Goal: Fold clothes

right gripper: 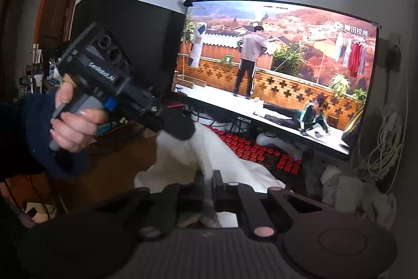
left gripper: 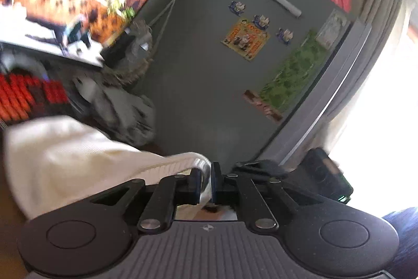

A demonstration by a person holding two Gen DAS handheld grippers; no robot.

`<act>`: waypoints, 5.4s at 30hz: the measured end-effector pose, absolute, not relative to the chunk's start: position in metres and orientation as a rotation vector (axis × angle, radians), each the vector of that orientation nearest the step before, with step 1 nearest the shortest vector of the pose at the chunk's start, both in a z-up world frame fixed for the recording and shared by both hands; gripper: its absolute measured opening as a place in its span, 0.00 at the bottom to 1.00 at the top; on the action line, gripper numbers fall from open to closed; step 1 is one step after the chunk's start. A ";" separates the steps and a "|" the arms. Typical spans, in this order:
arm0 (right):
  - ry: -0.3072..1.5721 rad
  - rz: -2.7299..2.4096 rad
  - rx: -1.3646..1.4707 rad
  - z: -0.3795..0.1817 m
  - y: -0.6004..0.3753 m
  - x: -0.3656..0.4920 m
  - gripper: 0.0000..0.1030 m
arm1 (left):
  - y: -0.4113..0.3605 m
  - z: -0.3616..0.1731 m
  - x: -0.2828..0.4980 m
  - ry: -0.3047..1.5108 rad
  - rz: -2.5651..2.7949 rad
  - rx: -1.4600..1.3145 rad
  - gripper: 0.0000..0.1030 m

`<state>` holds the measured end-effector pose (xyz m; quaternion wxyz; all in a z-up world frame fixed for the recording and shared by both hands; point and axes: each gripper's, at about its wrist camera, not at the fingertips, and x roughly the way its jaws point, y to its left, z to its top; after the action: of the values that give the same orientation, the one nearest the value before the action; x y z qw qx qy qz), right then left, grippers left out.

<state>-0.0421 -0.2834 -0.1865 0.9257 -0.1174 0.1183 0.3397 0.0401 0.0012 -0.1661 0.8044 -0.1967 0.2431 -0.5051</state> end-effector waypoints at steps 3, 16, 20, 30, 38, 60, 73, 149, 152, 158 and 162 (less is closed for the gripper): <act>0.254 0.688 -0.228 -0.186 -0.287 -0.038 0.05 | 0.005 -0.150 0.032 0.502 -0.971 -0.276 0.32; 0.281 0.706 -0.167 -0.195 -0.303 -0.025 0.05 | 0.011 -0.139 0.027 0.611 -0.781 0.073 0.91; 0.289 0.702 -0.149 -0.198 -0.310 -0.024 0.05 | 0.003 -0.139 0.020 0.542 -0.732 0.173 0.97; 0.308 0.699 -0.122 -0.201 -0.324 -0.013 0.05 | -0.042 -0.120 0.005 0.488 -0.900 0.388 0.50; 0.334 0.698 -0.284 -0.189 -0.305 -0.009 0.05 | -0.093 -0.115 -0.018 0.322 -0.922 0.806 0.34; 0.288 0.697 -0.570 -0.156 -0.276 -0.026 0.05 | -0.155 -0.125 -0.006 0.337 -0.974 1.302 0.13; 0.342 0.528 -0.279 -0.170 -0.369 -0.047 0.17 | -0.084 -0.121 0.033 0.337 -0.746 0.755 0.06; 0.469 0.953 -0.188 -0.203 -0.241 -0.002 0.17 | 0.091 -0.194 -0.001 0.530 -0.471 -0.208 0.05; 0.429 0.951 -0.159 -0.185 -0.254 -0.007 0.26 | 0.095 -0.198 -0.005 0.523 -0.467 -0.238 0.05; 0.476 0.924 0.019 -0.168 -0.302 0.010 0.39 | 0.096 -0.206 -0.001 0.504 -0.455 -0.256 0.05; 0.627 0.942 0.167 -0.192 -0.318 0.030 0.38 | 0.098 -0.210 0.000 0.491 -0.454 -0.285 0.05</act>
<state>0.0305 -0.3178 -0.1924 0.8409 0.0790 0.2965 0.4457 -0.0002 0.0976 -0.2099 0.9347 -0.1394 0.2400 -0.2221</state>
